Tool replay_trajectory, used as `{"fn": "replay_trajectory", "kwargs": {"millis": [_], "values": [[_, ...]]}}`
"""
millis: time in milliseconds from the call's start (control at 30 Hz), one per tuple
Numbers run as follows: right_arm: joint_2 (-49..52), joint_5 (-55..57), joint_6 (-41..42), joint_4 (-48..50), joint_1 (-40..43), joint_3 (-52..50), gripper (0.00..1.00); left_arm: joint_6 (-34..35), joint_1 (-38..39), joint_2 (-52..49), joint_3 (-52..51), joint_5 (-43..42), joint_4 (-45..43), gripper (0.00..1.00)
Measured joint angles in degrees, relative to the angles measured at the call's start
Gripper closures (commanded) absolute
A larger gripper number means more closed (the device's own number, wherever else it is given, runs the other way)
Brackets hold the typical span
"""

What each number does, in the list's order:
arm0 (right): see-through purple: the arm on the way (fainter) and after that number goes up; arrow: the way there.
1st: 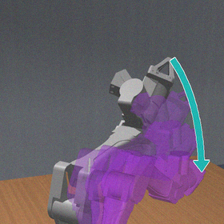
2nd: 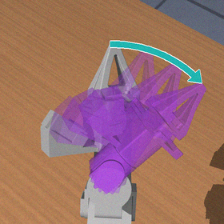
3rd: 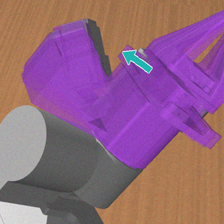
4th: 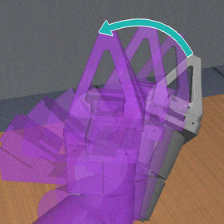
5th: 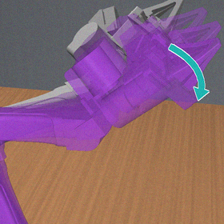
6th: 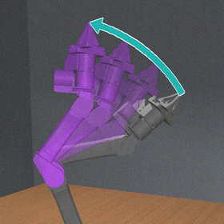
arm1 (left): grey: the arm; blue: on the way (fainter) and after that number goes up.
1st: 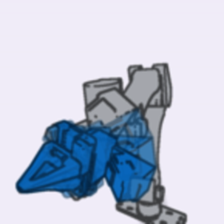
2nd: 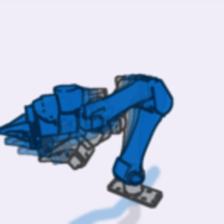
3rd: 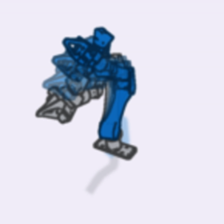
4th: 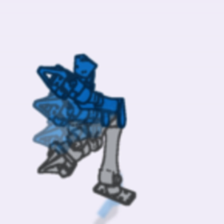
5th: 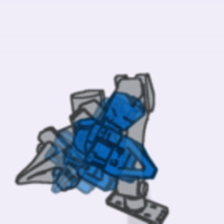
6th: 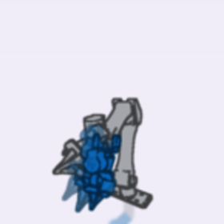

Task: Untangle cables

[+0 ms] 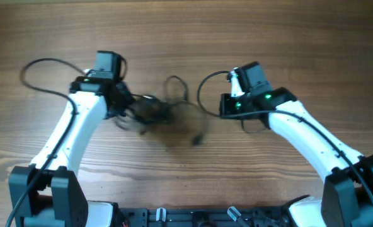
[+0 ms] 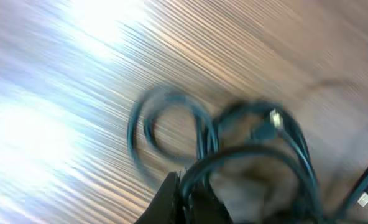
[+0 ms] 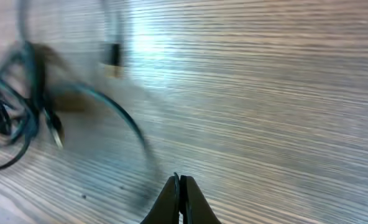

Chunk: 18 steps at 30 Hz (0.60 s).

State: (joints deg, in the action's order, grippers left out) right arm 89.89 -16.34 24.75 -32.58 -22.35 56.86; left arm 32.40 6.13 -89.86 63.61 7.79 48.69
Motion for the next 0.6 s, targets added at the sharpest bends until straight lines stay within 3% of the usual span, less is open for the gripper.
{"fn": "replay_trajectory", "kwargs": {"millis": [200, 400, 433, 467, 533, 600], "values": [[0.1, 1.7, 0.0, -0.3, 0.1, -0.2, 0.96, 2.5, -1.0, -1.8, 0.0, 8.5, -0.3, 0.95], [0.1, 1.3, 0.0, 0.6, 0.1, -0.2, 0.94, 2.9, -0.9, -3.3, 0.0, 3.5, -0.3, 0.91], [0.1, 0.6, 0.0, 1.1, 0.1, -0.2, 0.91, 2.9, -0.9, -3.5, 0.0, 1.9, -0.4, 0.89], [0.1, -0.5, 0.0, 1.7, 0.1, -0.2, 0.87, 2.6, -0.9, -3.6, 0.0, 0.4, -0.7, 0.85], [0.1, -2.6, -0.2, 2.4, 0.1, -0.2, 0.8, 0.6, -1.0, -3.7, 0.0, -3.8, -2.0, 0.67], [0.1, -4.1, -0.3, 2.5, 0.1, -0.2, 0.73, -2.8, -0.9, -3.7, 0.0, -7.8, -2.8, 0.4]]}}
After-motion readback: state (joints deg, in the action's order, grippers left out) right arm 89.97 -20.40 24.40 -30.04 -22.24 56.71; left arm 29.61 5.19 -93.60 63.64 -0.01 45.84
